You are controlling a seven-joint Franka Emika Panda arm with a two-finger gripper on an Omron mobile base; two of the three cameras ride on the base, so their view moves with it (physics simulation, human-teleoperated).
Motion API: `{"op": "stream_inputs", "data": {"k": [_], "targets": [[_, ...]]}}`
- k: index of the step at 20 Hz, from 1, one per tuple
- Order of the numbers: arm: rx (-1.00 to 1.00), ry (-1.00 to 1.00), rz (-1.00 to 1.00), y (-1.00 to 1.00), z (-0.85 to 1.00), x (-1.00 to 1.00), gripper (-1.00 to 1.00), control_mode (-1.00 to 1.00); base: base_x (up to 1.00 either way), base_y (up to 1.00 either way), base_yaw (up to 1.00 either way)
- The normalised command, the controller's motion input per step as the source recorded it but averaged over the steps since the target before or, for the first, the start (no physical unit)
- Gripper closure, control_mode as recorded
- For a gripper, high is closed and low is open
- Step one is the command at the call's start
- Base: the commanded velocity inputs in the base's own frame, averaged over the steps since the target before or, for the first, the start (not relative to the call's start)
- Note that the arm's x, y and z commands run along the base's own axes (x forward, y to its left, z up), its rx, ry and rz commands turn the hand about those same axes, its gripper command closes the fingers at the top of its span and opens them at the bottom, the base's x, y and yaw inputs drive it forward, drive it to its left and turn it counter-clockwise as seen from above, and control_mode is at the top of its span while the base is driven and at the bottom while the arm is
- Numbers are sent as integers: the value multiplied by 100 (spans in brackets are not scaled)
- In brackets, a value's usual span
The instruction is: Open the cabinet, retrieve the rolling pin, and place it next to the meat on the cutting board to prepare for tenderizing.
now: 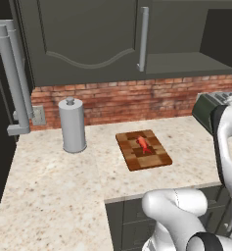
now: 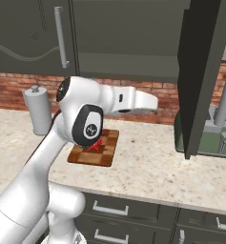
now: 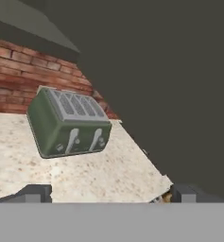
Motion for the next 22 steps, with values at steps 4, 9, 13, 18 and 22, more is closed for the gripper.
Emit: {"op": "stream_inputs", "data": {"k": [4, 9, 13, 18, 22], "targets": [[1, -25, 22, 86, 0, -1, -100, -100, 0, 0, 0], [5, -17, 22, 82, 0, -1, -100, -100, 0, 0, 0], [8, -17, 24, 76, 0, 0, -100, -100, 0, 0, 0], [9, -14, 24, 78, 7, 0, -100, -100, 0, 0, 0], [11, -12, 24, 71, 12, 1, -100, -100, 0, 0, 0]]}}
